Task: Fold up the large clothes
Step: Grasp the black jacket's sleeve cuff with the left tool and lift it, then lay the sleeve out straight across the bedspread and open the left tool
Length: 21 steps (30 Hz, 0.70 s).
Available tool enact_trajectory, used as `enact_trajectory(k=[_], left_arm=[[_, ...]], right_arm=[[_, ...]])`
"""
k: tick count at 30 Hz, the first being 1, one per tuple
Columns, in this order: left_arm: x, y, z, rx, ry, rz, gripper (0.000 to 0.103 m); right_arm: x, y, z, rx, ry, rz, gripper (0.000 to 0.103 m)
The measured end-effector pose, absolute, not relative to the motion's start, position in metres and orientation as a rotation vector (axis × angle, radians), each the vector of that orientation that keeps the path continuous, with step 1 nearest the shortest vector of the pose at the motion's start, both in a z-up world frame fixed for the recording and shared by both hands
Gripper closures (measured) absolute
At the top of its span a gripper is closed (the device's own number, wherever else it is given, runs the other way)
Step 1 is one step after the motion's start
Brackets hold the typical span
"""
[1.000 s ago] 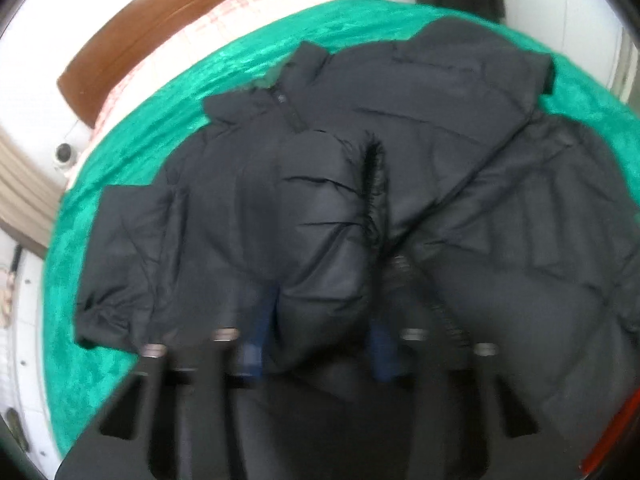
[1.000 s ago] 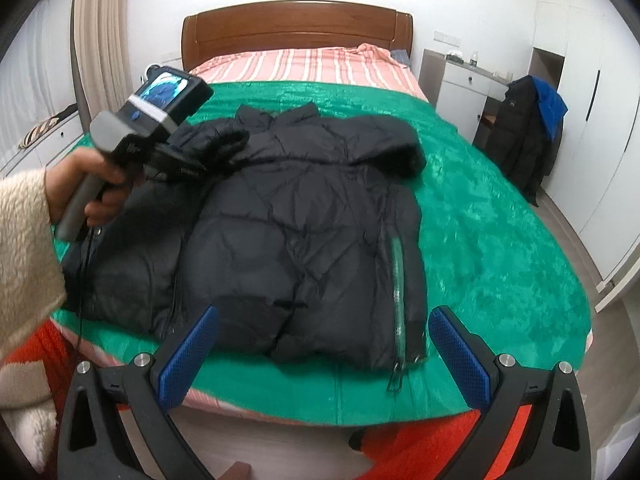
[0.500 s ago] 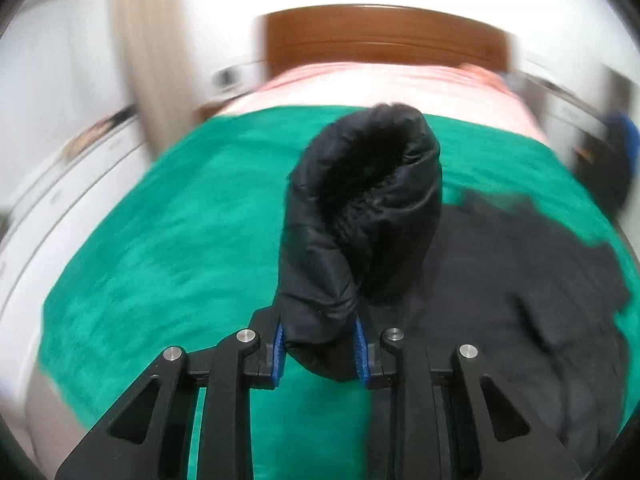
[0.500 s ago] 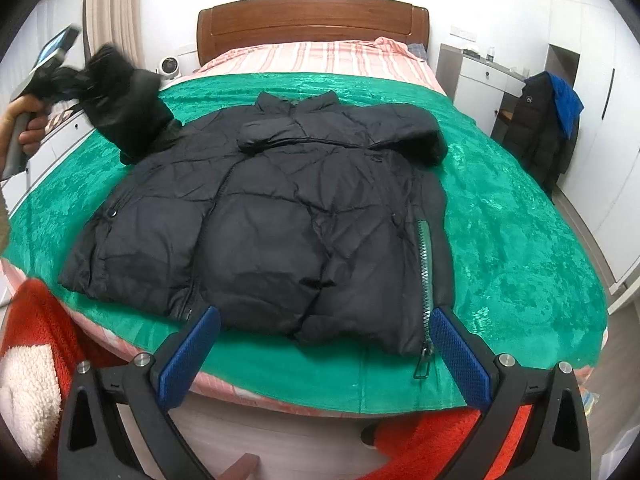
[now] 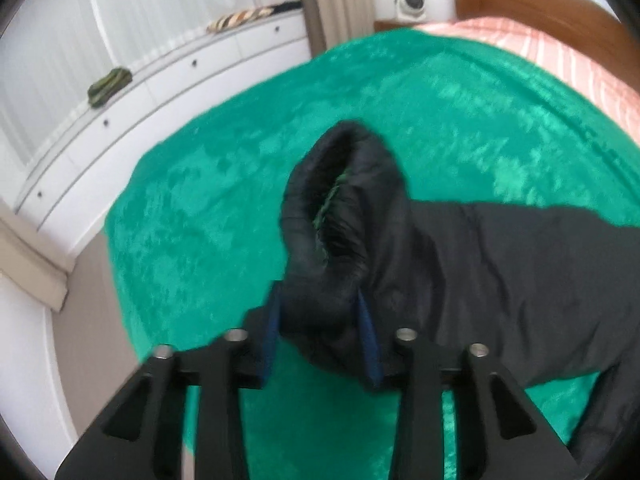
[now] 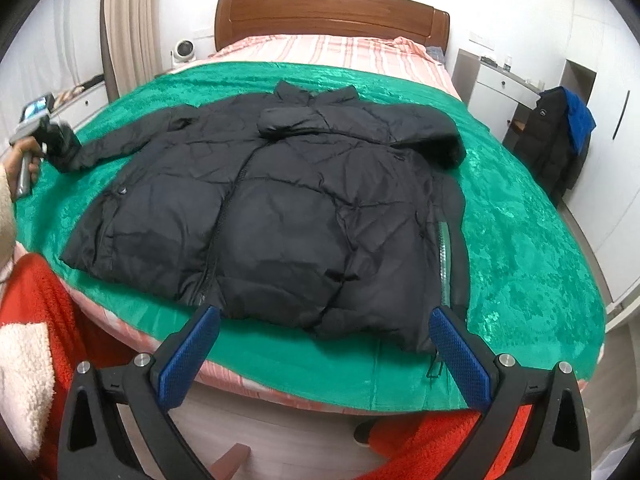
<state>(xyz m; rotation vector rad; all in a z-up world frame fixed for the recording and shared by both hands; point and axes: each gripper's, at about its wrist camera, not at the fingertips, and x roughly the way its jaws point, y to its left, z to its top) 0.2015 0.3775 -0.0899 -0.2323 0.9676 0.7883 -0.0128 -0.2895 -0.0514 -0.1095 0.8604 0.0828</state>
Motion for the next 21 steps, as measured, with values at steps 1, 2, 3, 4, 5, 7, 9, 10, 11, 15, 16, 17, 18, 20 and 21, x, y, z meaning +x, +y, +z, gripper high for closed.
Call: enact_trajectory(k=[1,2,3,4,5,7,9,10,11,15,16,17,18,20,21], left_arm=[[0.195,0.373,-0.09,-0.242,0.969,0.79,0.038],[0.185,0.366,-0.087,-0.259,0.95,0.774,0.03],[0.177,0.367,-0.086,-0.268,0.931,0.761,0.029],[0.162,0.356,-0.08,-0.273,0.893,0.734,0.029],[0.154,0.351,-0.077,-0.274,0.875,0.719,0.027],[0.128,0.323,-0.068,-0.268,0.804,0.653,0.018],[0.118,0.3,-0.068,-0.261,0.769,0.592,0.012],[0.113,0.282,-0.071,-0.256,0.76,0.542,0.011],[0.113,0.27,-0.073,-0.255,0.762,0.505,0.01],[0.116,0.227,-0.1,-0.252,0.771,0.398,0.01],[0.118,0.22,-0.111,-0.244,0.775,0.39,0.01],[0.117,0.215,-0.12,-0.23,0.774,0.383,0.01],[0.115,0.213,-0.128,-0.211,0.772,0.379,0.01],[0.114,0.209,-0.141,-0.169,0.801,0.366,0.01],[0.114,0.209,-0.143,-0.159,0.82,0.366,0.01]], right_arm=[[-0.012,-0.294,-0.047,-0.086,0.845,0.105,0.0],[-0.009,-0.299,-0.042,-0.06,0.832,0.129,0.0],[-0.005,-0.304,-0.037,-0.041,0.819,0.152,0.0],[-0.001,-0.308,-0.032,-0.028,0.804,0.172,0.0],[0.007,-0.312,-0.026,-0.022,0.778,0.196,0.0],[0.027,-0.318,-0.009,-0.039,0.691,0.248,0.0],[0.057,-0.31,0.005,-0.149,0.552,0.295,0.0],[0.068,-0.303,0.006,-0.192,0.531,0.313,0.0],[0.088,-0.291,0.005,-0.257,0.517,0.342,0.0],[0.176,-0.224,-0.036,-0.586,0.609,0.418,0.0],[0.197,-0.205,-0.053,-0.678,0.632,0.424,0.0],[0.214,-0.192,-0.068,-0.754,0.654,0.428,0.0],[0.227,-0.184,-0.081,-0.806,0.676,0.422,0.001],[0.254,-0.172,-0.108,-0.881,0.725,0.388,0.003],[0.267,-0.172,-0.115,-0.852,0.769,0.389,0.017]])
